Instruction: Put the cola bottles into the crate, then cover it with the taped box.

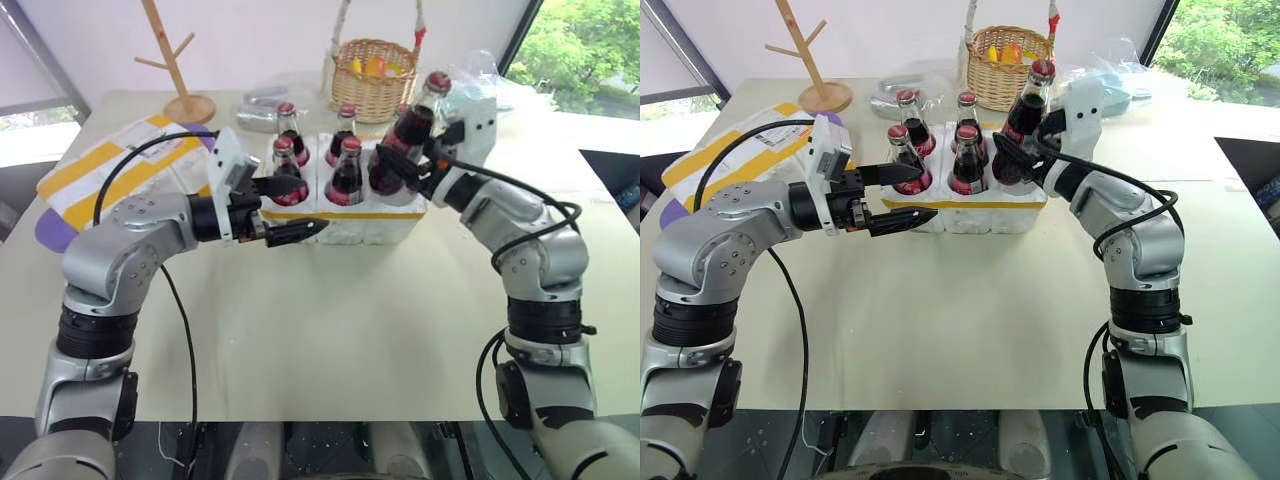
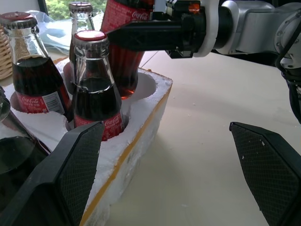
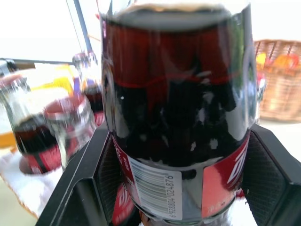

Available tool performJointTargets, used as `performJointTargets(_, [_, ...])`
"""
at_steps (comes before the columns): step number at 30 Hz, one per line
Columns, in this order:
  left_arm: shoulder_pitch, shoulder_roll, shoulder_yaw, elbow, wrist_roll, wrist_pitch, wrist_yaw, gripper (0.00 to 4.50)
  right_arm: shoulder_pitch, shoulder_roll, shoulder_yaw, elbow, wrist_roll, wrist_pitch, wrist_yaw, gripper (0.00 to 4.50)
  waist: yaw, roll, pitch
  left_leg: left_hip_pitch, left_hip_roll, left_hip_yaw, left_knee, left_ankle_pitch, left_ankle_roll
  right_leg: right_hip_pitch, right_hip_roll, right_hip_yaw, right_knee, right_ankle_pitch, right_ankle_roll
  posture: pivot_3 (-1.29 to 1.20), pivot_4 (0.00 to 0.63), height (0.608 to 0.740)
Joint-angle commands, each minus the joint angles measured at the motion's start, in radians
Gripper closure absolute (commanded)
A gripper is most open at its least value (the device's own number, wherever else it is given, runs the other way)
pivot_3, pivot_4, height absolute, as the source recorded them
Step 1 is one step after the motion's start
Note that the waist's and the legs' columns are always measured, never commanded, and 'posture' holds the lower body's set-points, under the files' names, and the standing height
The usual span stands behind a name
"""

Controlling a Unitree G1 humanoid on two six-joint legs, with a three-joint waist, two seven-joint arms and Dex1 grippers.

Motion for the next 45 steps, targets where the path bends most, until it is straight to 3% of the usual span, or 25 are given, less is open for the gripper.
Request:
performJointTargets(1, [0.009, 0.014, 0.027, -0.026, -0.003, -0.022, 0.002, 0.0, -0.021, -0.01, -0.032, -0.093, 0.012, -0.019, 0.002, 1.73, 0.0, 0.0, 0.0, 0.0, 0.0, 0.0, 0.0, 0.0, 0.0, 0.0, 0.0, 0.0, 0.0, 0.0, 0.0, 0.0, 0.15, 0.739])
performJointTargets(14, [0.007, 0.012, 0.022, -0.03, -0.005, -0.027, 0.018, 0.0, 0.046, -0.047, 0.003, -0.168, 0.01, 0.069, 0.025, 1.73, -0.003, 0.0, 0.0, 0.0, 0.0, 0.0, 0.0, 0.0, 0.0, 0.0, 0.0, 0.0, 0.0, 0.0, 0.0, 0.0, 0.15, 0.739])
performJointTargets(24, [-0.005, 0.009, 0.017, -0.024, -0.001, -0.033, 0.021, 0.0, 0.039, -0.036, 0.057, -0.005, -0.051, 0.044, 0.088, 1.73, -0.002, 0.0, 0.0, 0.0, 0.0, 0.0, 0.0, 0.0, 0.0, 0.0, 0.0, 0.0, 0.0, 0.0, 0.0, 0.0, 0.15, 0.739])
performJointTargets(26, [-0.005, 0.012, 0.018, -0.027, -0.001, -0.032, 0.021, 0.0, 0.032, -0.026, 0.058, 0.05, -0.059, 0.034, 0.097, 0.7, -0.002, 0.0, 0.0, 0.0, 0.0, 0.0, 0.0, 0.0, 0.0, 0.0, 0.0, 0.0, 0.0, 0.0, 0.0, 0.0, 0.15, 0.739])
performJointTargets(28, [-0.006, 0.014, 0.02, -0.029, -0.002, -0.031, 0.02, 0.0, 0.028, -0.022, 0.06, 0.081, -0.068, 0.025, 0.105, 0.06, -0.003, -0.001, 0.0, 0.0, 0.0, 0.0, 0.0, 0.0, 0.0, 0.0, 0.0, 0.0, 0.0, 0.0, 0.0, 0.0, 0.15, 0.739])
performJointTargets(36, [0.008, 0.03, 0.04, -0.045, -0.012, -0.031, 0.023, 0.0, 0.07, -0.116, 0.026, -0.036, -0.031, 0.059, 0.201, 0.06, 0.002, -0.002, -0.001, 0.001, 0.0, 0.0, 0.001, 0.0, 0.0, 0.001, 0.0, 0.0, 0.0, 0.0, 0.0, 0.0, 0.15, 0.739])
performJointTargets(45, [0.094, 0.155, 0.162, -0.091, 0.021, -0.053, 0.054, 0.0, 0.053, -0.332, -0.181, -0.136, 0.163, 0.179, 0.346, 0.06, -0.003, -0.002, -0.001, 0.001, 0.0, 0.0, 0.0, 0.0, 0.0, 0.001, 0.0, 0.0, 0.0, 0.0, 0.0, 0.0, 0.15, 0.739])
